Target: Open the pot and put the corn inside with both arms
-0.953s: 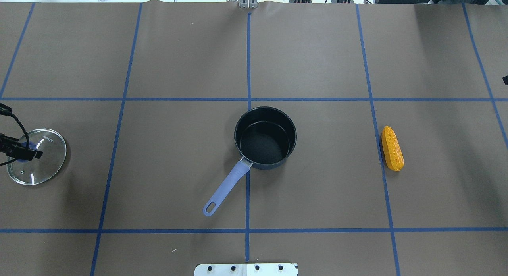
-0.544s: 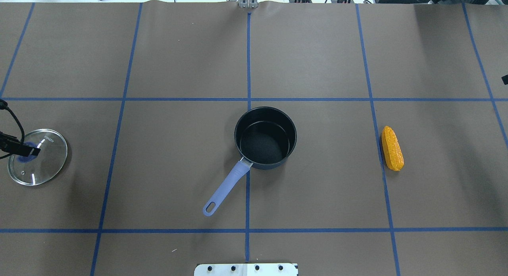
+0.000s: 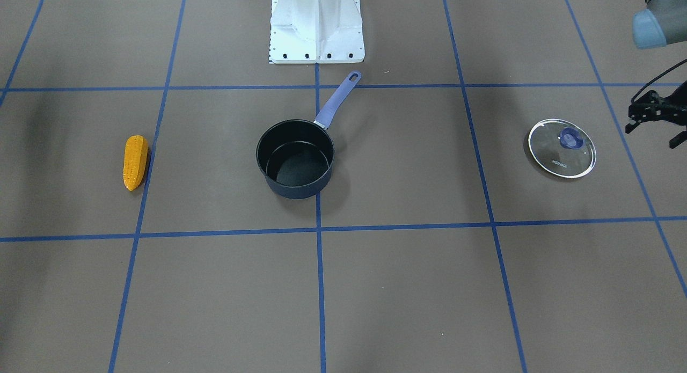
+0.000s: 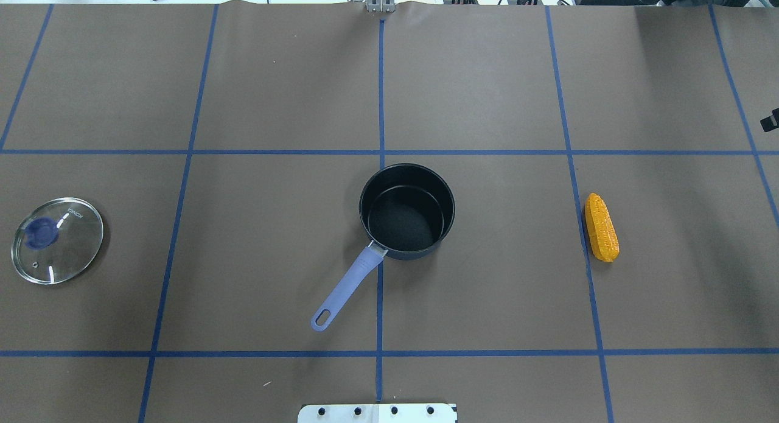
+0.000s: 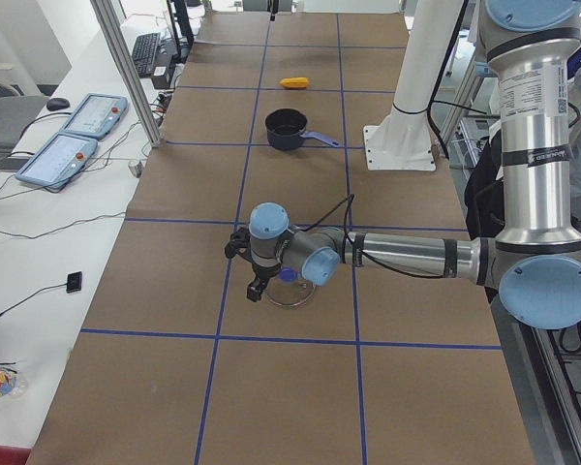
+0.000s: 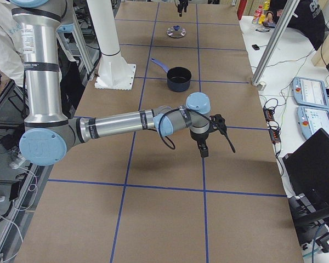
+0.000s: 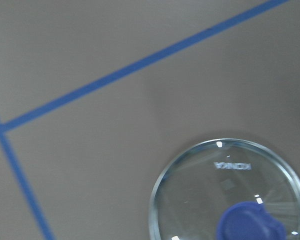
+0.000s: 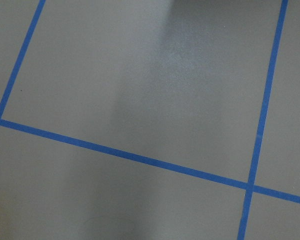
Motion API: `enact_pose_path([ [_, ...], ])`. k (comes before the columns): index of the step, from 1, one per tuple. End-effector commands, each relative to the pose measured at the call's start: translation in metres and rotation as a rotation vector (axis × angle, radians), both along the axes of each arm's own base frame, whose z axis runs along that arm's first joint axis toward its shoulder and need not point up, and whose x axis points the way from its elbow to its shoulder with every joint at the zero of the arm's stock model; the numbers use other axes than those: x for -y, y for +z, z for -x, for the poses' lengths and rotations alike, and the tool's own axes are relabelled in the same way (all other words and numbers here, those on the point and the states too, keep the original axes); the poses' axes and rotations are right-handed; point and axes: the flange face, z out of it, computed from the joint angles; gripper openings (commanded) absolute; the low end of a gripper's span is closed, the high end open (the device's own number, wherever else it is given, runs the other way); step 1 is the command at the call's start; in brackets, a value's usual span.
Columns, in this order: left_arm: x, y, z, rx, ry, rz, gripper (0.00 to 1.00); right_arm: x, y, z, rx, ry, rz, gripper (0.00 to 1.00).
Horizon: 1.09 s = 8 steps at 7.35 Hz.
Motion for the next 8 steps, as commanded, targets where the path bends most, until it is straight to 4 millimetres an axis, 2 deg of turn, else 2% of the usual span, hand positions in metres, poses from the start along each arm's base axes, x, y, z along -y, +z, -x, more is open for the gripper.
enact_pose_path([
  [1, 0.002, -0.003, 0.097, 0.052, 0.012, -0.005, 0.98, -0.002, -0.015, 0.02, 0.034, 0.031, 0.018, 1.0],
  [2, 0.001, 0.018, 0.108, 0.066, 0.062, -0.038, 0.98, -0.006, -0.03, 0.049, 0.093, 0.079, 0.025, 1.0],
  [3, -0.004, 0.022, 0.138, 0.057, -0.015, -0.006, 0.98, -0.017, -0.033, 0.08, 0.136, 0.096, 0.043, 1.0],
  [4, 0.005, 0.015, 0.139, 0.037, -0.152, 0.102, 0.98, -0.03, -0.038, 0.105, 0.133, 0.107, 0.058, 1.0],
  [5, 0.005, 0.014, 0.139, 0.034, -0.166, 0.108, 0.98, -0.049, -0.051, 0.141, 0.111, 0.146, 0.08, 1.0],
  [6, 0.005, 0.013, 0.139, 0.034, -0.166, 0.105, 0.98, -0.07, -0.066, 0.182, 0.102, 0.173, 0.095, 1.0],
  [8, 0.006, 0.011, 0.139, 0.032, -0.166, 0.1, 0.98, -0.112, -0.07, 0.269, 0.065, 0.248, 0.069, 1.0],
])
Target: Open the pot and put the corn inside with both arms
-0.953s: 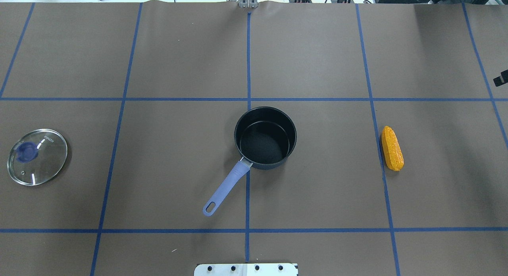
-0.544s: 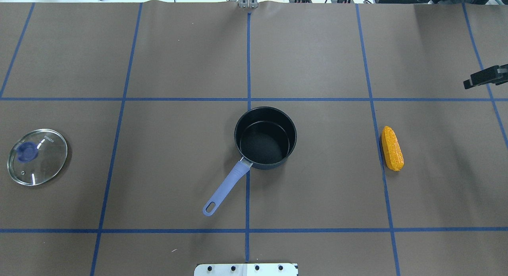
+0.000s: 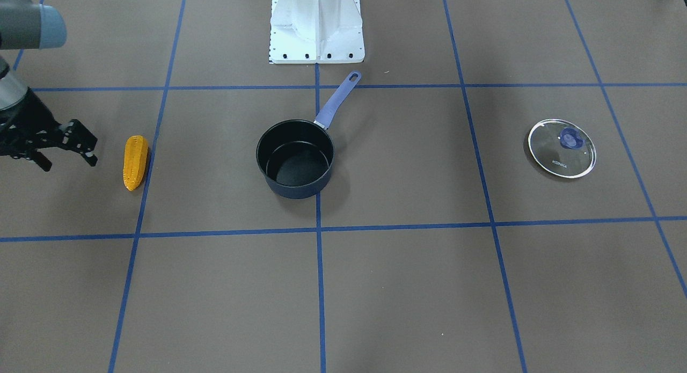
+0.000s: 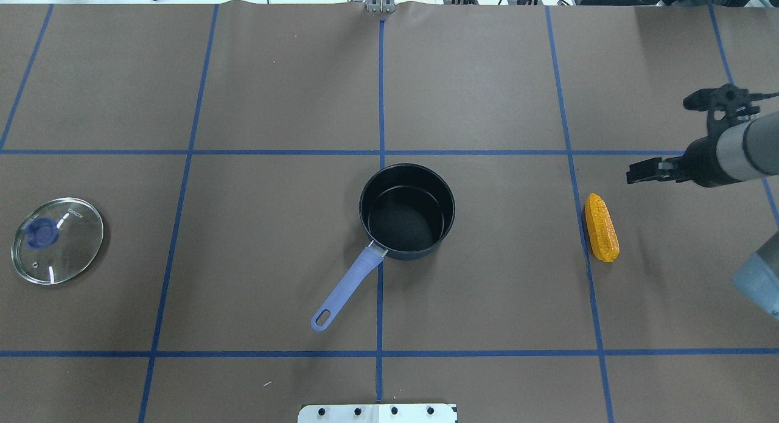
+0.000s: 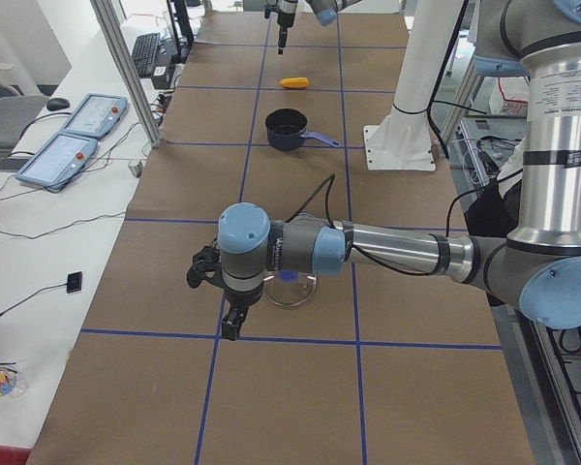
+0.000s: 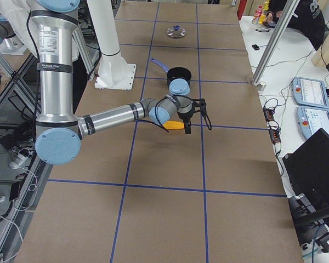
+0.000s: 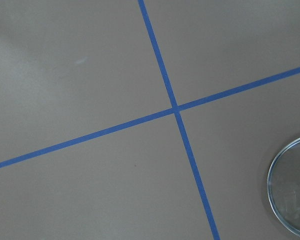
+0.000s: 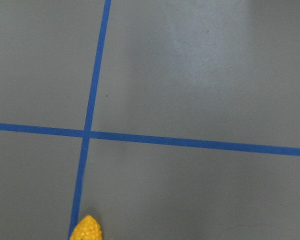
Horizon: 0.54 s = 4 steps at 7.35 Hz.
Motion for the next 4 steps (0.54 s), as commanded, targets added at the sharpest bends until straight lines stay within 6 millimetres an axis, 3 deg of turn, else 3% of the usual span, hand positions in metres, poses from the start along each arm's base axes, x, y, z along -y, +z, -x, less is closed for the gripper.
enact_pose_path([
  [1, 0.001, -0.004, 0.0, -0.001, -0.007, -0.004, 0.98, -0.041, -0.004, 0.067, -0.009, 0.029, -0.035, 1.0],
  [4, 0.001, -0.005, 0.0, -0.001, -0.007, -0.008, 0.98, -0.053, 0.012, 0.089, -0.049, 0.01, -0.047, 0.96],
])
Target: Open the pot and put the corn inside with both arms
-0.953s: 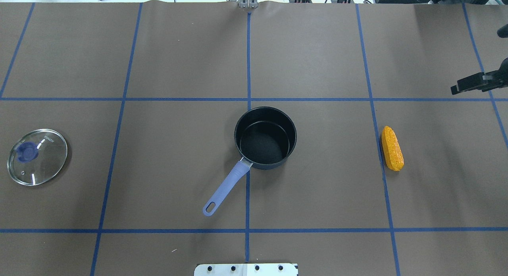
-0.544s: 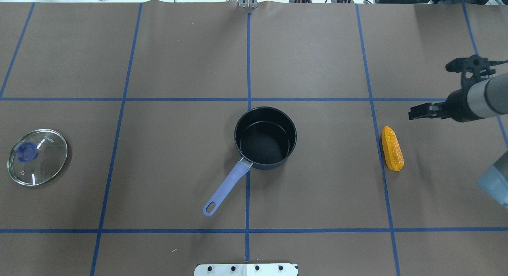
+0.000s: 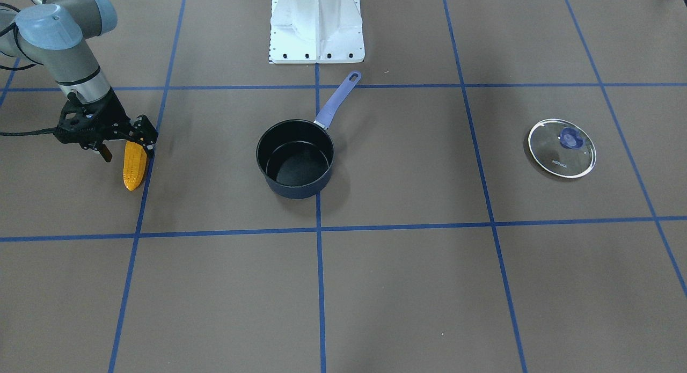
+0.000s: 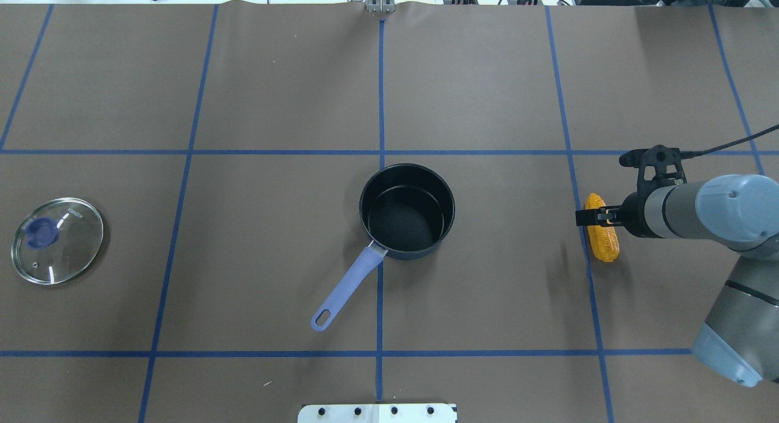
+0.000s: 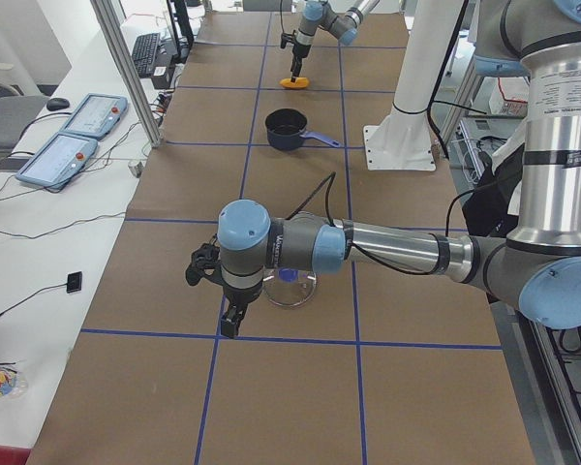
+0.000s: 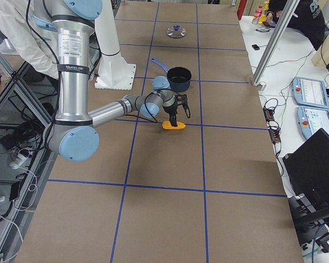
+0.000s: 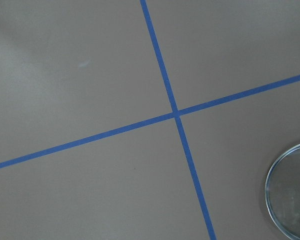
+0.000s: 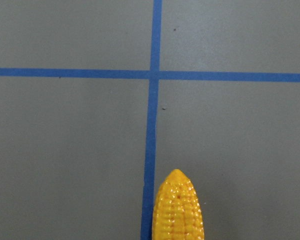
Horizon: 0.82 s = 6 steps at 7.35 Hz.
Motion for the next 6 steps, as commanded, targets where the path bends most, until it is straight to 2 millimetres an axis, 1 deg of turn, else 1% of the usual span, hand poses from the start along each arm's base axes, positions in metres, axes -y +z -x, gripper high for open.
enact_pose_path([
  [1, 0.001, -0.002, 0.0, 0.001, 0.0, -0.012, 0.98, -0.005, 0.011, 0.009, -0.022, -0.009, -0.001, 0.8],
  [2, 0.001, -0.002, 0.0, 0.001, -0.001, -0.015, 0.98, -0.005, 0.013, 0.01, -0.022, -0.013, -0.001, 0.61],
  [3, 0.001, -0.003, 0.0, -0.001, -0.001, -0.016, 0.98, -0.006, 0.013, 0.01, -0.02, -0.017, 0.001, 0.23],
  [4, 0.001, -0.004, 0.0, 0.0, -0.001, -0.019, 0.98, -0.005, 0.012, 0.011, -0.02, -0.021, -0.003, 0.0],
  [5, 0.001, -0.004, 0.0, 0.0, -0.001, -0.019, 0.98, -0.005, 0.009, 0.01, -0.016, -0.022, -0.008, 0.0],
  [6, 0.001, -0.004, 0.0, 0.0, -0.001, -0.019, 0.98, -0.006, -0.012, 0.008, 0.019, -0.03, -0.025, 0.0],
])
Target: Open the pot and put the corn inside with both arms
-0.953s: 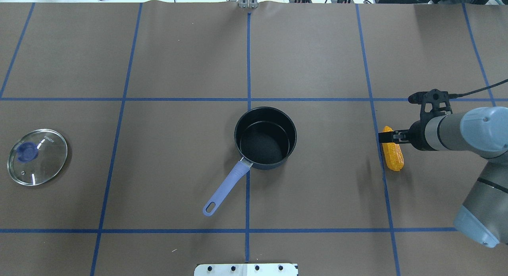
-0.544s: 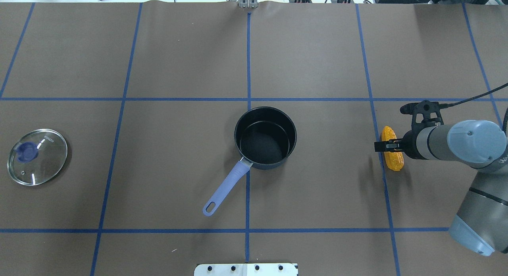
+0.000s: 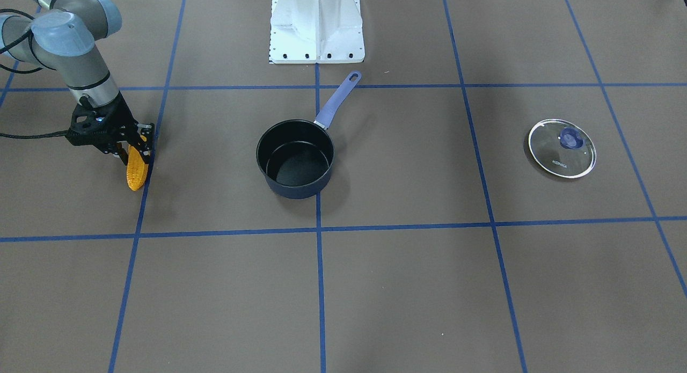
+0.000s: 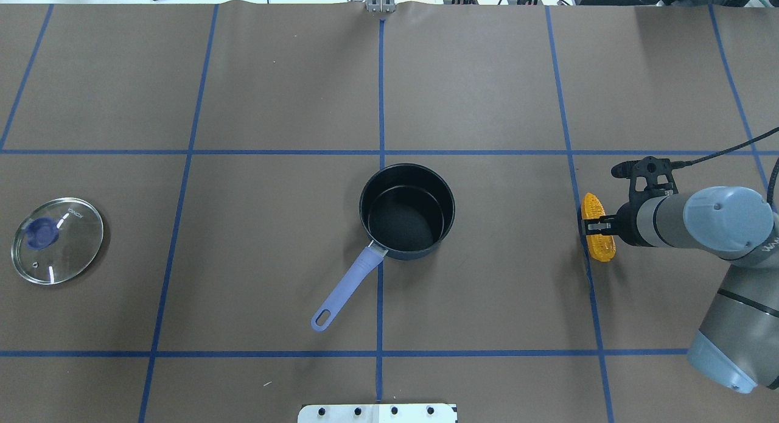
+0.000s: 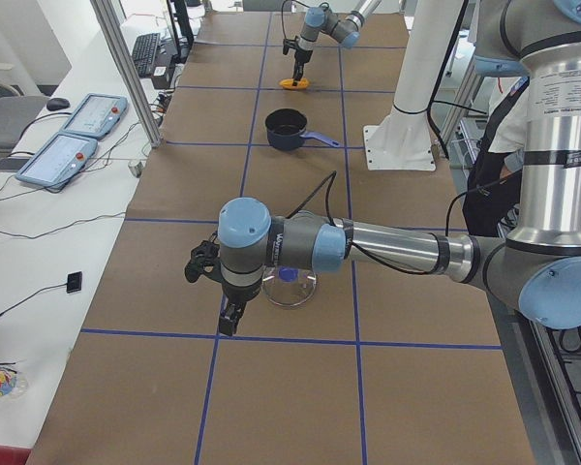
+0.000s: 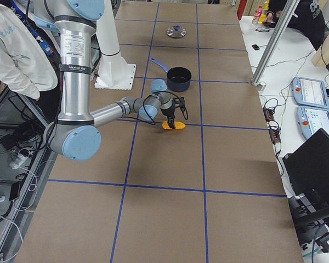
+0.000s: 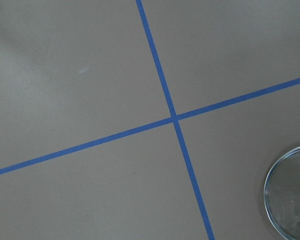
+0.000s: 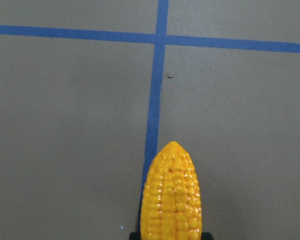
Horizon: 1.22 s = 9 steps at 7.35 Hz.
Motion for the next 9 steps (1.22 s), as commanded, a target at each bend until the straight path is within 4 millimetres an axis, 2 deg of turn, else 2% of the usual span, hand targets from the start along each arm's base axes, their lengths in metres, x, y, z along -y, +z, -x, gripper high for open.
enact_pose_path([
  [1, 0.0, 0.0, 0.0, 0.0, 0.0, -0.001, 0.98, 0.005, -0.045, -0.02, 0.089, -0.012, -0.01, 0.0],
  [2, 0.0, -0.001, -0.002, -0.024, 0.002, 0.0, 0.98, 0.022, -0.074, -0.041, 0.165, -0.02, 0.009, 0.0],
  [3, -0.001, 0.0, -0.004, -0.055, 0.006, 0.006, 0.98, 0.042, -0.114, -0.031, 0.2, -0.011, -0.005, 0.0],
  [4, -0.002, 0.001, -0.004, -0.056, 0.006, 0.007, 0.98, 0.064, -0.171, -0.007, 0.211, -0.001, -0.009, 0.0],
  [5, -0.002, 0.001, -0.004, -0.056, 0.006, 0.009, 0.98, 0.076, -0.225, 0.012, 0.199, 0.028, 0.047, 0.0],
  [6, -0.002, 0.003, -0.004, -0.056, 0.006, 0.012, 0.98, 0.069, -0.258, 0.044, 0.184, 0.053, 0.071, 0.0],
  [8, -0.003, 0.004, -0.004, -0.058, 0.006, 0.015, 0.98, 0.053, -0.285, 0.105, 0.159, 0.116, 0.1, 0.0],
  [9, -0.003, 0.004, -0.004, -0.058, 0.006, 0.013, 0.98, 0.042, -0.298, 0.142, 0.145, 0.152, 0.109, 0.0],
])
